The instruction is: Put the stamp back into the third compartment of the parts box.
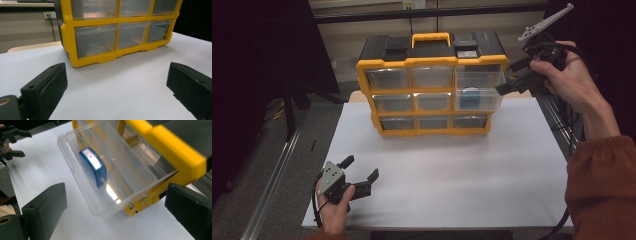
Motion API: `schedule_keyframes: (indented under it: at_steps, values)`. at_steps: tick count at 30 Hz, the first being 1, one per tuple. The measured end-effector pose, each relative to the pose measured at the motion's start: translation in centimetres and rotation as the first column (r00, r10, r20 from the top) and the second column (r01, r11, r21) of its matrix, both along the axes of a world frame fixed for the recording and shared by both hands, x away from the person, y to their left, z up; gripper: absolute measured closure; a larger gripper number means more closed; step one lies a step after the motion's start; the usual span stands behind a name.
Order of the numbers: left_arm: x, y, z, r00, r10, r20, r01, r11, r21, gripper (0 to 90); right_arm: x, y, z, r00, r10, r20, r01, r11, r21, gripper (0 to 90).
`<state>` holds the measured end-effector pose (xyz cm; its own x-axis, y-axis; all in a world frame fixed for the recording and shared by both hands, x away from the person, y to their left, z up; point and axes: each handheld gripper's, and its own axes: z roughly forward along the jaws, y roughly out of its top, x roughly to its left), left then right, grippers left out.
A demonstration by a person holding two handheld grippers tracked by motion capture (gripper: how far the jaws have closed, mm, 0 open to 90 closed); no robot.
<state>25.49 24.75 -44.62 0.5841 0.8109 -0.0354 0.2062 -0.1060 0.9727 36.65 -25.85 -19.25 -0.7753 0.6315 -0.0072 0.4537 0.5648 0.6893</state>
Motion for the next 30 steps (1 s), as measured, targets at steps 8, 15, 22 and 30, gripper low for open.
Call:
schedule_keyframes:
  at_steps: [8,15,22,30]
  values:
    - [0.0,0.1,0.0,1.0000,0.003,0.001,-0.003,1.0000,0.002,3.5,-0.8,-0.6,-2.4,0.9998,0.010,-0.015,-0.010,1.000,0.015,4.3]
    - [0.0,0.1,0.0,1.0000,-0.001,-0.003,0.001,1.0000,-0.005,3.5,-1.2,-0.6,-4.0,0.9996,0.003,-0.027,-0.003,1.000,0.018,4.9]
    - [0.0,0.1,0.0,1.0000,0.006,0.001,-0.006,1.0000,0.000,3.5,-1.5,-0.3,-6.5,0.9996,-0.013,-0.023,0.013,1.000,0.021,5.8]
    - [0.0,0.1,0.0,0.9999,0.010,0.003,-0.010,0.9999,0.003,3.5,-1.8,0.1,-8.6,0.9991,-0.023,-0.035,0.024,0.999,0.026,4.4]
